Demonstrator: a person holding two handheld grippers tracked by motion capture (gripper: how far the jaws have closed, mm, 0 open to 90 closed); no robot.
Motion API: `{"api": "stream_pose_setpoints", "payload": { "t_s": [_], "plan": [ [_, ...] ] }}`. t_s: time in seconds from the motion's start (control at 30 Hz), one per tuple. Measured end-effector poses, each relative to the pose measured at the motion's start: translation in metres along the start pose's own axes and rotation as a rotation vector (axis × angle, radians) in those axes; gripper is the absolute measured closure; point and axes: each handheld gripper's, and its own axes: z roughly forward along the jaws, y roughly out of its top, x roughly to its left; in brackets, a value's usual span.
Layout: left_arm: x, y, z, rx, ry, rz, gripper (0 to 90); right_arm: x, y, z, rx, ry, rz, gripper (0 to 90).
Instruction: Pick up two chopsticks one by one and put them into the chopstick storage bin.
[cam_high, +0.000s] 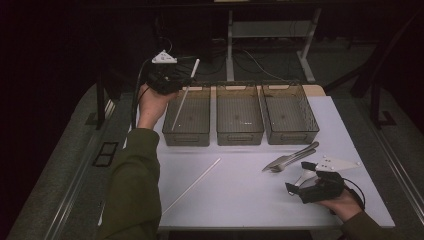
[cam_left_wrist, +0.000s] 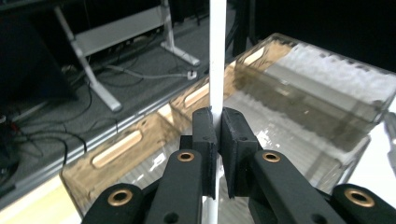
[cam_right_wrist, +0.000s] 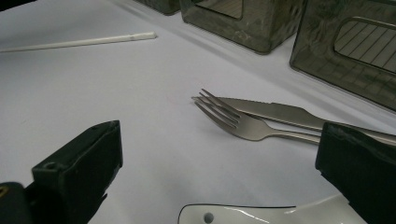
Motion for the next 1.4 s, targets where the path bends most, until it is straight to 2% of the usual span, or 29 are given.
{"api": "stream_pose_setpoints", "payload": {
  "t_s": [0.1,0.23,0.4,0.73,1.03,1.2,1.4],
  "plan": [
    [0.004,-0.008,0.008,0.023,0.003,-0.021,83.9,0.000,0.000,0.000,-0.001,-0.002,0.001,0.8],
    [0.008,-0.018,0.018,0.077,0.015,-0.031,83.9,0.000,0.000,0.000,0.001,0.000,0.002,0.8],
    [0.014,-0.032,0.026,0.111,0.019,-0.065,83.9,0.000,0.000,0.000,0.002,-0.001,0.001,0.8],
    [0.019,-0.051,0.040,0.134,0.019,-0.110,83.8,0.000,0.000,0.000,0.003,0.000,0.002,0.8],
    [0.020,-0.057,0.064,0.153,0.072,-0.154,83.6,-0.001,0.000,-0.001,0.002,0.001,0.006,0.8],
    [0.017,-0.060,0.081,0.193,0.097,-0.137,83.4,-0.001,0.000,-0.001,0.000,0.003,0.005,0.8],
    [0.014,-0.063,0.097,0.240,0.129,-0.147,82.8,-0.001,0.000,-0.001,-0.004,0.006,0.002,0.8]
  ]
}}
